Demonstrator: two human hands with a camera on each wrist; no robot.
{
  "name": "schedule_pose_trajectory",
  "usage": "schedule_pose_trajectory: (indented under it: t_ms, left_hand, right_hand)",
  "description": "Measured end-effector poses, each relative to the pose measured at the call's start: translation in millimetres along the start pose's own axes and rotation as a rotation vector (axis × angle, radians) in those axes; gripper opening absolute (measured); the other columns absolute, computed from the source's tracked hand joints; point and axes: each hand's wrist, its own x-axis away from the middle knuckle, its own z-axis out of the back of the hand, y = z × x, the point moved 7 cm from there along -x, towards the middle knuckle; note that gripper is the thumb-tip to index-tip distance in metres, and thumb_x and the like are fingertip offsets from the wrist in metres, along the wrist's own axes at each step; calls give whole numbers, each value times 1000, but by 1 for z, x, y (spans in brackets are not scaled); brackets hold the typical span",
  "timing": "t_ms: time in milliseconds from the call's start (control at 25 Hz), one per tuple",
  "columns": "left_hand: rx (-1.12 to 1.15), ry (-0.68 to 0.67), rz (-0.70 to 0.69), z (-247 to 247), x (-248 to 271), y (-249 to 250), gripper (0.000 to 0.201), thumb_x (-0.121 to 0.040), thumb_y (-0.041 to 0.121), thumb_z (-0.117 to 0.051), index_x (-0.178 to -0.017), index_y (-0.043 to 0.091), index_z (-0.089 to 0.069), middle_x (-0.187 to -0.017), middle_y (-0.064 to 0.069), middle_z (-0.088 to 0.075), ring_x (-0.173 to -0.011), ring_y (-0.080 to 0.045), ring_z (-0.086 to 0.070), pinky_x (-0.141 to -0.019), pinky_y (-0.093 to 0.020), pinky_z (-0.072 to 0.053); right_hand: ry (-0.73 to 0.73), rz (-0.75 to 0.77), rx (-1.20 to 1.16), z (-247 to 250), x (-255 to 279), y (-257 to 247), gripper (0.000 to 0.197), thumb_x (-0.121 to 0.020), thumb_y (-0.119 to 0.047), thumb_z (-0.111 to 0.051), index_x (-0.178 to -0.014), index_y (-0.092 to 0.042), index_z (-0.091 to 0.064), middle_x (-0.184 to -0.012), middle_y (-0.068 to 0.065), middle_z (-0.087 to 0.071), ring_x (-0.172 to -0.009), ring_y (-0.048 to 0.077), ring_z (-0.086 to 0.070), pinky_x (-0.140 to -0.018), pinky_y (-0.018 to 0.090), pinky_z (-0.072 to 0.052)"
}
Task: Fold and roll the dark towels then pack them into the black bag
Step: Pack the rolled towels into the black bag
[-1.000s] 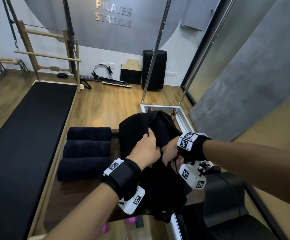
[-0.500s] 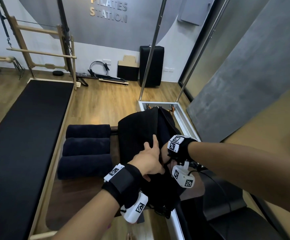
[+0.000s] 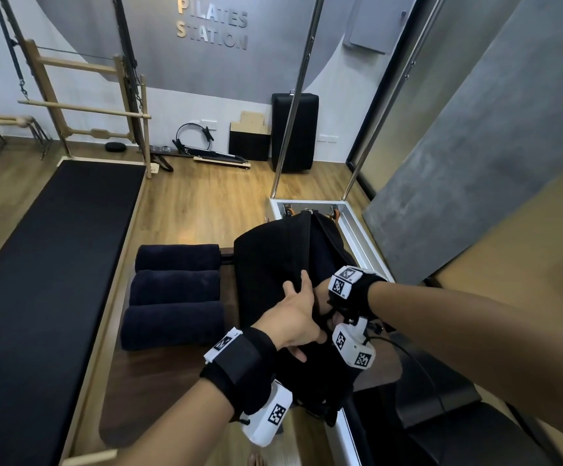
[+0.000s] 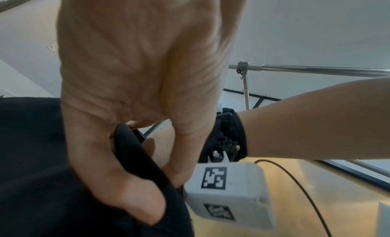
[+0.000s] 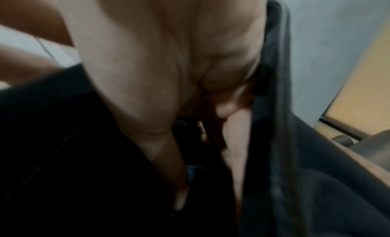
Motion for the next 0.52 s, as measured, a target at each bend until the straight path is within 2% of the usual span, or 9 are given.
schedule_pose_trajectory:
  t_ms: [40,80,160,240,320,360,440,520]
  left_hand:
    - [-5,-1,-10,-3,-1,1,123,-96,12,-74,-162,39,25,-170,1,11,-83,-34,-76,-63,-35,-66]
    - [-11,1,-24,-5,-2,1,122,-96,13,-74,-162,38,25,-170,1,11,-84,-34,-77,-63,-35,-66]
    - [-28,18,-53,-5,-6,-3,120,-96,18,-73,-162,38,25,-168,-1,8,-81,-32,-76,-62,-34,-66]
    - [-17,68,-107,-4,-7,-10,109,-98,26,-71,-165,40,14,-160,-3,-9,-82,-29,-73,-57,-31,-64]
    - [116,181,-189,5,-8,-18,84,-99,32,-68,-163,38,-13,-141,-1,-27,-88,-24,-69,-52,-27,-61]
    - [248,262,-206,15,-6,-27,70,-100,31,-68,-156,33,-27,-134,0,-33,-89,-21,-68,-50,-26,-59]
    - [581,439,-151,42,1,-65,42,-100,26,-69,-137,21,-47,-123,-3,-50,-87,-17,-67,-50,-26,-58]
    - [787,643,-52,68,11,-119,17,-101,22,-67,-115,16,-60,-108,-9,-64,-82,-17,-69,-52,-28,-59]
  right_hand:
    - [-5,-41,-267,4,9,18,42,-100,-14,-63,-140,-1,-58,-143,22,-59,-130,38,-61,-72,28,-54]
    - [-25,-69,-377,2,15,24,39,-100,-9,-61,-137,2,-60,-138,23,-63,-126,38,-64,-68,28,-53]
    - [2,-63,-374,18,29,16,32,-101,-12,-61,-130,1,-64,-134,22,-66,-123,36,-66,-79,33,-55]
    - [-32,-43,-232,42,40,5,21,-99,-20,-66,-108,-3,-72,-126,19,-72,-113,32,-71,-90,35,-56]
    - [40,-52,-204,86,51,1,22,-91,-21,-72,-89,0,-75,-109,19,-78,-103,32,-75,-100,41,-57]
    - [103,-41,-263,111,57,-5,20,-89,-17,-73,-82,2,-74,-99,21,-78,-99,35,-76,-100,46,-58]
    - [190,48,-420,140,62,-34,16,-90,-9,-69,-85,7,-73,-85,21,-78,-86,35,-78,-93,48,-61]
    - [255,212,-515,142,58,-83,16,-94,-6,-66,-99,7,-73,-85,16,-79,-80,32,-79,-87,46,-64]
